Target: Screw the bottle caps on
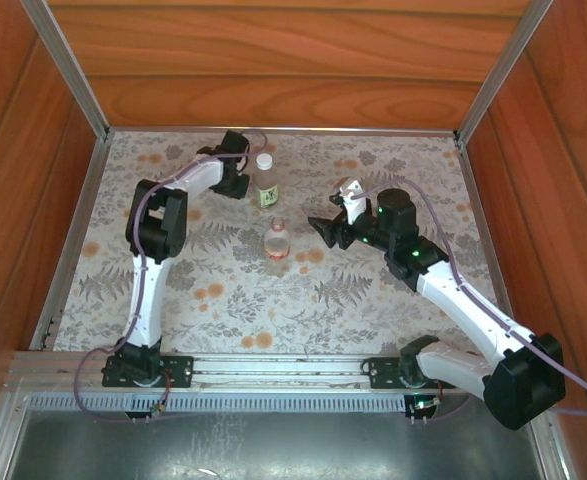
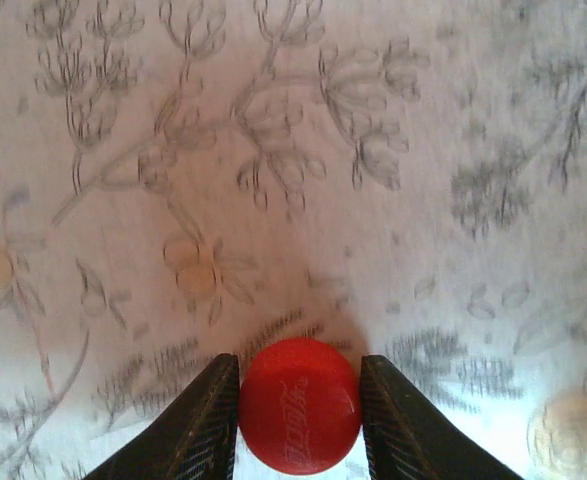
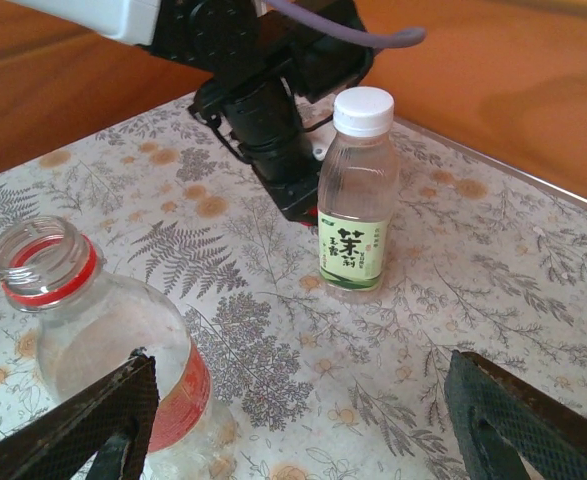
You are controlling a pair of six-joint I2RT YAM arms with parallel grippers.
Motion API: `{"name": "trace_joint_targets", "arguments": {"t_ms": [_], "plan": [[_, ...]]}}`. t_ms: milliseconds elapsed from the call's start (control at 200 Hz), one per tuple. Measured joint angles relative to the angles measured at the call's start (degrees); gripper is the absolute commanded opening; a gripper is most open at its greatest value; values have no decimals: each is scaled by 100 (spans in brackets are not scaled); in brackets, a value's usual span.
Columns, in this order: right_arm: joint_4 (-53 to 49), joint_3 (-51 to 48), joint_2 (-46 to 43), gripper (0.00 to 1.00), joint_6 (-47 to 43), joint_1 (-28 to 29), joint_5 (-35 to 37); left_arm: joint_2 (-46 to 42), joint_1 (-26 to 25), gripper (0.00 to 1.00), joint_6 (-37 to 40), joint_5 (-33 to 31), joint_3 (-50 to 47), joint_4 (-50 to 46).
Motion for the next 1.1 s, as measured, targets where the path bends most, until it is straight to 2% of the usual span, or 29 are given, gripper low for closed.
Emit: {"name": "trace_joint_targets", "arguments": {"t_ms": [225,450,670,1100], "plan": [[13,-44,-39,80,13,0,35,-1165,-160,37,-350,-94,-1945,719],[20,-74,-42,80,55,0,17,-1958,-437,37,-688,-203,-3165,1117],[11,-129,-219,80,133,0,15,-2551,-693,37,-870,-251,-3849,1150],[-157,-481,-673,80,162,0,39,-3574,-960,37,-1051,-343,-4463,1152]]}}
